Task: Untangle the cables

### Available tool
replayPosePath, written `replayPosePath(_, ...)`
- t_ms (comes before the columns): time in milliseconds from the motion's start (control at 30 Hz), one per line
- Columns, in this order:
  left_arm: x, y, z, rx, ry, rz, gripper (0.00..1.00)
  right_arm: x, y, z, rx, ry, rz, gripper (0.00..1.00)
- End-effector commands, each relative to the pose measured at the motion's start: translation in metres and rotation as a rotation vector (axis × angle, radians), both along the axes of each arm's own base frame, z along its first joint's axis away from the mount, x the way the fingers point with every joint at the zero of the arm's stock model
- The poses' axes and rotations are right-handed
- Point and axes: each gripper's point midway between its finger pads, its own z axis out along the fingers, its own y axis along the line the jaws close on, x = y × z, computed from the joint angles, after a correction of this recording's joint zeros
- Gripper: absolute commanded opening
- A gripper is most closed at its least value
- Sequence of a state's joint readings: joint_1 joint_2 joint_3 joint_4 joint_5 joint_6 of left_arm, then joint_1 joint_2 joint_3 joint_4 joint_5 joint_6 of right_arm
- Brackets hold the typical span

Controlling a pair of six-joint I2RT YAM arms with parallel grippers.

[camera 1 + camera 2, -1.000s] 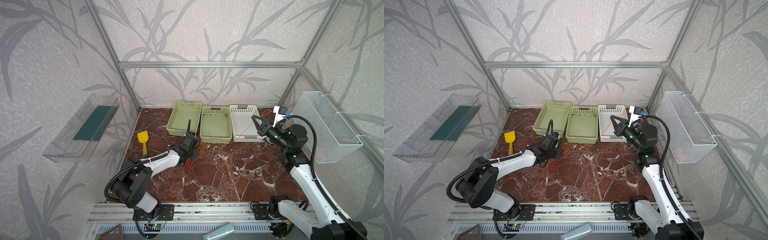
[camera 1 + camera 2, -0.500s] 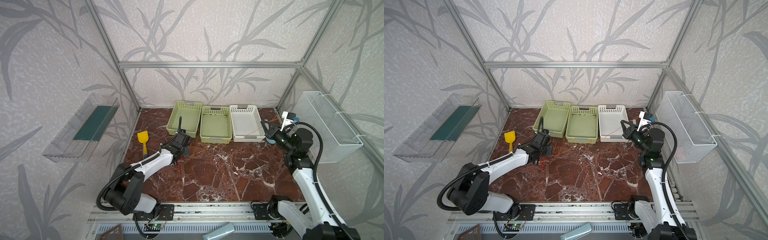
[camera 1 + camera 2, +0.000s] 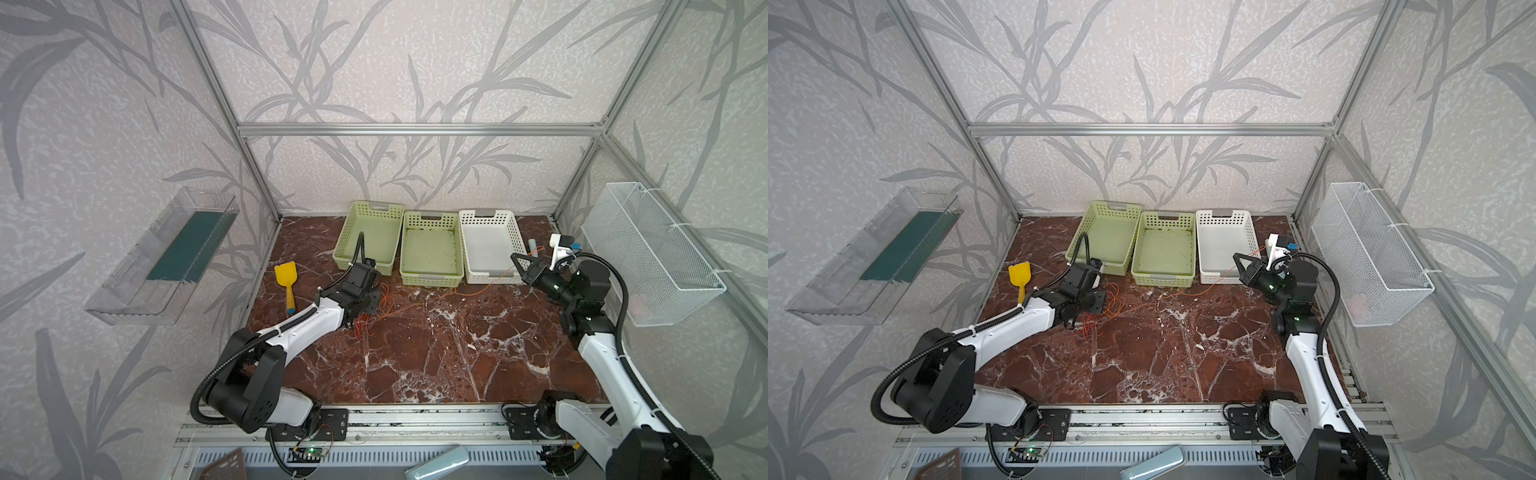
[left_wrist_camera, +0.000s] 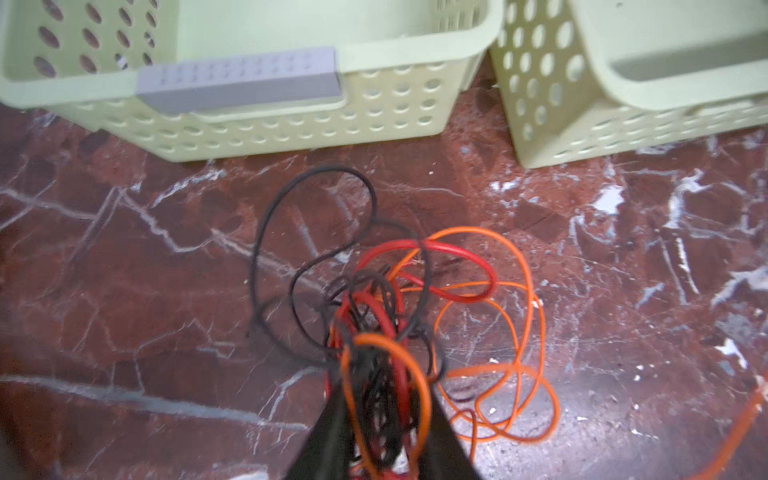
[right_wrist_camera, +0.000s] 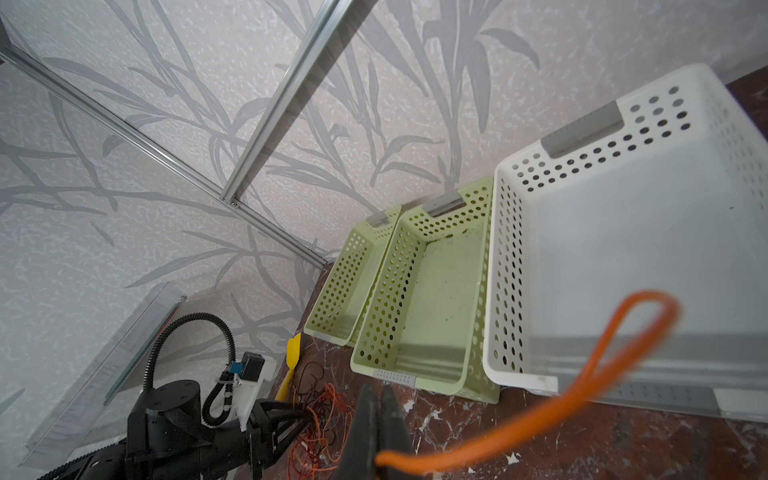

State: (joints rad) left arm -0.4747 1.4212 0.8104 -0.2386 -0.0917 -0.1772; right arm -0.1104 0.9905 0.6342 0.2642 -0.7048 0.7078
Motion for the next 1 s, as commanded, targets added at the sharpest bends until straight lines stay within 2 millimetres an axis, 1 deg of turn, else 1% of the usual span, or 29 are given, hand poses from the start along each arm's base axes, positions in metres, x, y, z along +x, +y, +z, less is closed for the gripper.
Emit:
replayPosePath(0, -0.003, -0.023, 0.012, -0.070, -0.048, -0.103, 0.48, -0.004, 0.009, -0.004, 0.019, 0.007, 0.065, 0.00)
replayPosePath(67, -0.005, -0.031, 0.020, -0.090, -0.088, -0.139, 0.57, -0.005, 0.010, -0.009, 0.022, 0.013, 0.071, 0.00)
replayPosePath(133, -0.007, -0.040, 0.027, -0.106, -0.120, -0.177, 0.63, -0.005, 0.010, -0.010, 0.024, 0.016, 0.072, 0.00)
replayPosePath(167, -0.008, -0.045, 0.032, -0.119, -0.135, -0.202, 0.67, -0.005, 0.010, -0.010, 0.024, 0.016, 0.072, 0.00)
replayPosePath(200, -0.010, -0.051, 0.034, -0.123, -0.145, -0.228, 0.76, -0.006, 0.011, -0.010, 0.025, 0.016, 0.076, 0.00)
replayPosePath(333, -0.019, -0.077, 0.048, -0.116, -0.209, -0.343, 0.79, -0.006, 0.013, -0.006, 0.024, 0.006, 0.087, 0.00)
replayPosePath(433, -0.028, -0.104, 0.056, -0.094, -0.280, -0.457, 0.80, -0.007, 0.015, 0.000, 0.024, -0.004, 0.094, 0.00)
replayPosePath(567, -0.048, -0.151, 0.059, -0.140, -0.315, -0.641, 0.81, -0.009, 0.017, 0.008, 0.023, -0.020, 0.106, 0.00)
replayPosePath(667, -0.054, -0.188, 0.057, -0.195, -0.332, -0.732, 0.81, -0.011, 0.019, 0.014, 0.022, -0.030, 0.112, 0.00)
replayPosePath(733, -0.049, -0.206, 0.050, -0.215, -0.339, -0.746, 0.82, -0.012, 0.019, 0.018, 0.023, -0.037, 0.113, 0.00)
replayPosePath(767, -0.043, -0.214, 0.044, -0.220, -0.339, -0.741, 0.82, -0.013, 0.020, 0.020, 0.023, -0.040, 0.116, 0.00)
replayPosePath(833, -0.030, -0.224, 0.039, -0.231, -0.356, -0.710, 0.82, -0.015, 0.020, 0.025, 0.022, -0.050, 0.114, 0.00)
replayPosePath(967, -0.017, -0.240, 0.035, -0.260, -0.389, -0.701, 0.81, -0.021, 0.018, 0.031, 0.020, -0.065, 0.097, 0.00)
